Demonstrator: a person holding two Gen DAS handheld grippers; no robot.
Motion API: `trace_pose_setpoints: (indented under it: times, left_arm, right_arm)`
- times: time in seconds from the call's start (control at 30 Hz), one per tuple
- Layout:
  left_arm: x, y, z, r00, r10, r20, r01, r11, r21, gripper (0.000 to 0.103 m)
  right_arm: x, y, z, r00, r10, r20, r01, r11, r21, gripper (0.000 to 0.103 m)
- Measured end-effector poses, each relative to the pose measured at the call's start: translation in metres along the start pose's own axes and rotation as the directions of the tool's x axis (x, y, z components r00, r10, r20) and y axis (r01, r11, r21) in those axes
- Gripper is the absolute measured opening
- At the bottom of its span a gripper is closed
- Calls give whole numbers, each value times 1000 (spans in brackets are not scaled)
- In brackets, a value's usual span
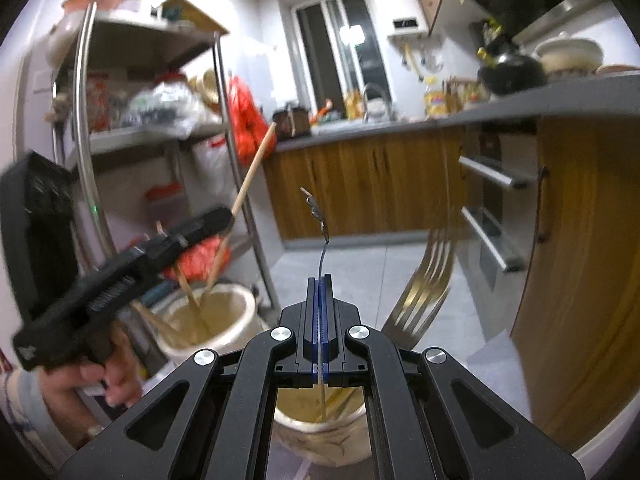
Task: Organize utensils
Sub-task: 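Lower the chopstick into the tall cup while the right tool drops the spoon into the small cup, then open both tools and withdraw them from the holder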
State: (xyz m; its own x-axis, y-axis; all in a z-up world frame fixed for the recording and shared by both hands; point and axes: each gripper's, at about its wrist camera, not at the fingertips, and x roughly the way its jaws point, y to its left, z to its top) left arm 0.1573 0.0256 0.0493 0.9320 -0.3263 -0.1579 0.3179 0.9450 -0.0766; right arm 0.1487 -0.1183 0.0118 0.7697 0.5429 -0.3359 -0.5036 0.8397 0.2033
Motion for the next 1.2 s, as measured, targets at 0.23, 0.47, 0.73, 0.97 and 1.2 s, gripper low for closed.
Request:
trace_pose_setpoints:
  times: [0.23,0.47,0.73,0.97,1.2]
  left_arm:
    - [-11,7,-1,1000,-10,-14,10,1000,2,6]
    - [-19,7,1,1000,1,-6,-1,1000,-3,19]
    - [-40,-5,5,1000,13,17,-14,1000,28,46]
    - [-71,-21,2,998,50,33,-52,997,62,86]
    - [-92,-35,-5,997,76,16,-77,995,69,98]
  right_arm:
    - [13,1,-9,997,2,-72,-2,1000,1,2]
    - [10,2,-9,998,-1,-60,1,1000,-3,22]
    - [-22,3,-2,999,5,47,-4,1000,-25,39]
    - [-64,1,6,990,3,141,1,1000,-29,89]
    - [-90,-4,4,982,-59,181,63,998,-12,98]
